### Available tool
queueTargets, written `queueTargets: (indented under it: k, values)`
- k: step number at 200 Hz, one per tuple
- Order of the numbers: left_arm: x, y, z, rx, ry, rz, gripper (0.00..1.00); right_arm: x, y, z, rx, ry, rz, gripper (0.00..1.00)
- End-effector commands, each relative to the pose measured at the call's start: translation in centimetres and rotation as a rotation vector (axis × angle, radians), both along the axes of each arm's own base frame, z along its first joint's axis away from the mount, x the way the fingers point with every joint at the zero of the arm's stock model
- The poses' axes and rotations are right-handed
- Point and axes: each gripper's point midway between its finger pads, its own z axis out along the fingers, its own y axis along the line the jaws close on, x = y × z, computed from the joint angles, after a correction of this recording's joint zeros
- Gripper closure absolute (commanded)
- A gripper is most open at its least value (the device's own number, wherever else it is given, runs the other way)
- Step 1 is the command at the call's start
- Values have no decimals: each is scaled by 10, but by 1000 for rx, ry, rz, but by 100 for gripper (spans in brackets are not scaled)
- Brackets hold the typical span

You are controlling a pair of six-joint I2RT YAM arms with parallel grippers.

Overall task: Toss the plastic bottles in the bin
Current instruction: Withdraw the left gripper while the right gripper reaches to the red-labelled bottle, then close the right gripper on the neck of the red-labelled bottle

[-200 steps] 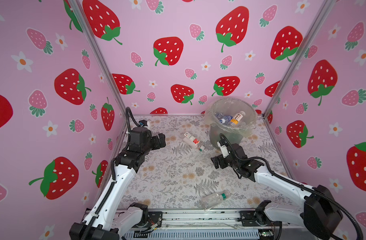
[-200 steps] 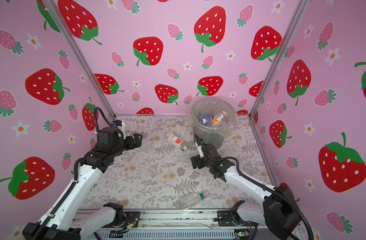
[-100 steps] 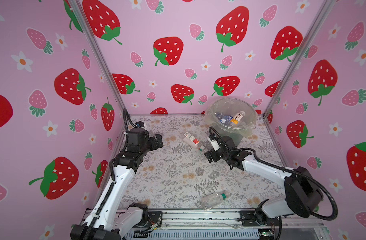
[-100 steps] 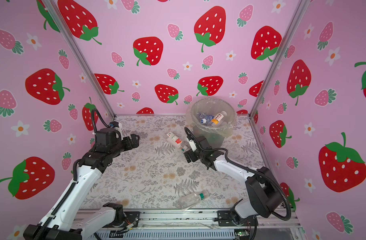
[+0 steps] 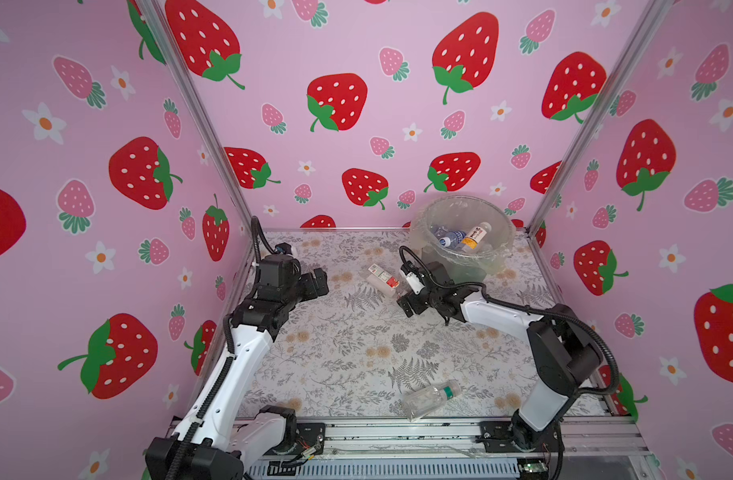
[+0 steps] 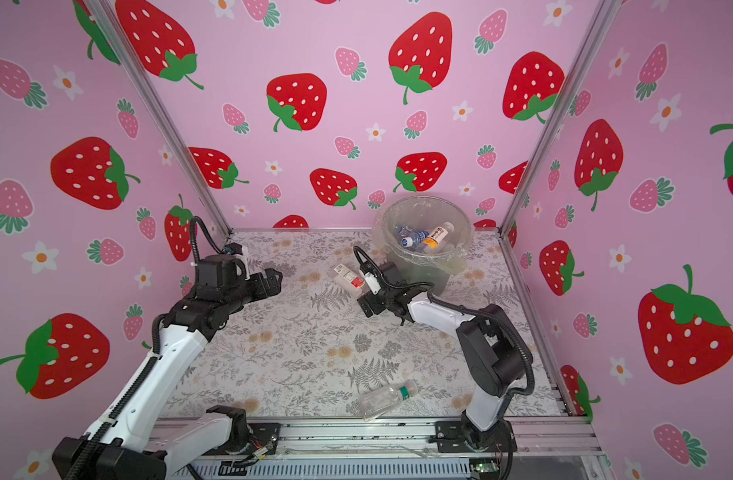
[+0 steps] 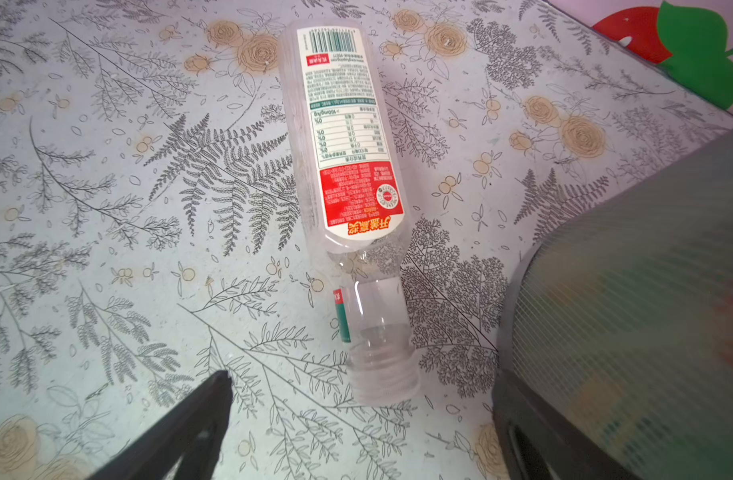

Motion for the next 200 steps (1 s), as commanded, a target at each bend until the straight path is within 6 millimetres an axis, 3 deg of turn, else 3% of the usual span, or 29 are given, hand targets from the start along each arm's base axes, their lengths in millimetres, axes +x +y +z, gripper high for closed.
queueTargets:
  k: [1, 44, 98, 200]
  values:
    - [1, 1, 11, -3, -27, 1, 1, 6, 7, -4, -10, 11, 52, 1]
    - [1, 0, 11, -7, -25, -3, 1, 24, 8, -17, -28, 53, 46, 0]
    - [0, 2, 13, 0, -32, 2, 1, 29, 10, -34, -26, 94, 52, 2]
    - [0, 2, 12, 4, -27, -2, 1, 29, 14, -67, -46, 144, 62, 28]
